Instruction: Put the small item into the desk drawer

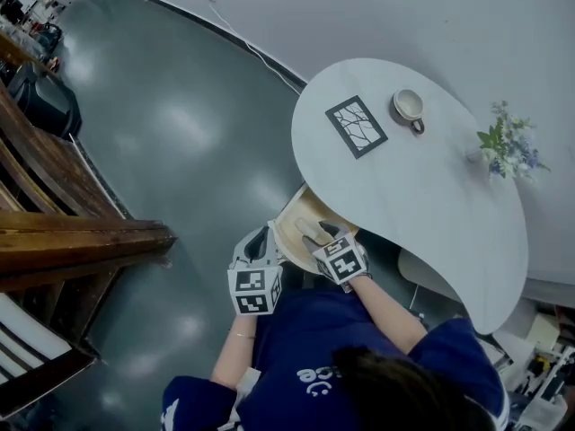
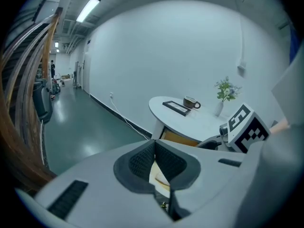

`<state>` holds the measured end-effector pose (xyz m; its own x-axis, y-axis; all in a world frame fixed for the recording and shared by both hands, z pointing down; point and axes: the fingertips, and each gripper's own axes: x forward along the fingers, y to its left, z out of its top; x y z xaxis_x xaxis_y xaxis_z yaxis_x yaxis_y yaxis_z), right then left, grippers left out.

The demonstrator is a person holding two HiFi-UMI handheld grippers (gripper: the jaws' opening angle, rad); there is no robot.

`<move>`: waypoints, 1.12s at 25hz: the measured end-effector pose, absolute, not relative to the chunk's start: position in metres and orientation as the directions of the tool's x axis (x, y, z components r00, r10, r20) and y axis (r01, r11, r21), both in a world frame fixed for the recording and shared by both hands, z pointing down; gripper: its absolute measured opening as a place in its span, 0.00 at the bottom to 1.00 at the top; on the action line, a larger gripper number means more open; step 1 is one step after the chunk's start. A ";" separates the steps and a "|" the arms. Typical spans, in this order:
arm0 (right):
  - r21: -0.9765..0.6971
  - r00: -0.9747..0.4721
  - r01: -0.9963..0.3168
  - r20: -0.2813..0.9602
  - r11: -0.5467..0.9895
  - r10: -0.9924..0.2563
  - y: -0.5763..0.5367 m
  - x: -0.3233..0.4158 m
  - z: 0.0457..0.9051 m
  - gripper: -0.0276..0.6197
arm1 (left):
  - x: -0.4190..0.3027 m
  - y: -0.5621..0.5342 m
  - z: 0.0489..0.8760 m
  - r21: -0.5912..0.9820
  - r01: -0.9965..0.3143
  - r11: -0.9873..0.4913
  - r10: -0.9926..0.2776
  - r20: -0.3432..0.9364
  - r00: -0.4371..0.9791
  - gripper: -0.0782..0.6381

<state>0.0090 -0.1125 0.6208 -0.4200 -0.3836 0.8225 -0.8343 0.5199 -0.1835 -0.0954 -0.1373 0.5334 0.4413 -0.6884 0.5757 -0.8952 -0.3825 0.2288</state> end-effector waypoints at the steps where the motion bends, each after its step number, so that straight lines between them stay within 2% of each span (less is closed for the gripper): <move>1: -0.187 -0.428 -0.837 0.809 0.514 -0.402 -0.113 0.009 0.612 0.40 | -0.094 -0.139 0.530 0.229 -0.896 -0.380 -0.694 0.570 0.441 0.11; 12: -0.137 -0.442 -0.864 0.666 0.484 -0.601 -0.131 0.020 0.529 0.40 | -0.067 -0.154 0.489 0.199 -0.872 -0.446 -0.721 0.497 0.483 0.11; 21: -0.083 -0.390 -0.904 0.561 0.419 -0.730 -0.141 0.038 0.474 0.40 | -0.039 -0.161 0.446 0.148 -0.820 -0.553 -0.721 0.409 0.560 0.11; 28: -0.014 -0.309 -0.940 0.464 0.342 -0.830 -0.149 0.058 0.434 0.40 | -0.040 -0.164 0.425 0.110 -0.827 -0.551 -0.748 0.374 0.548 0.11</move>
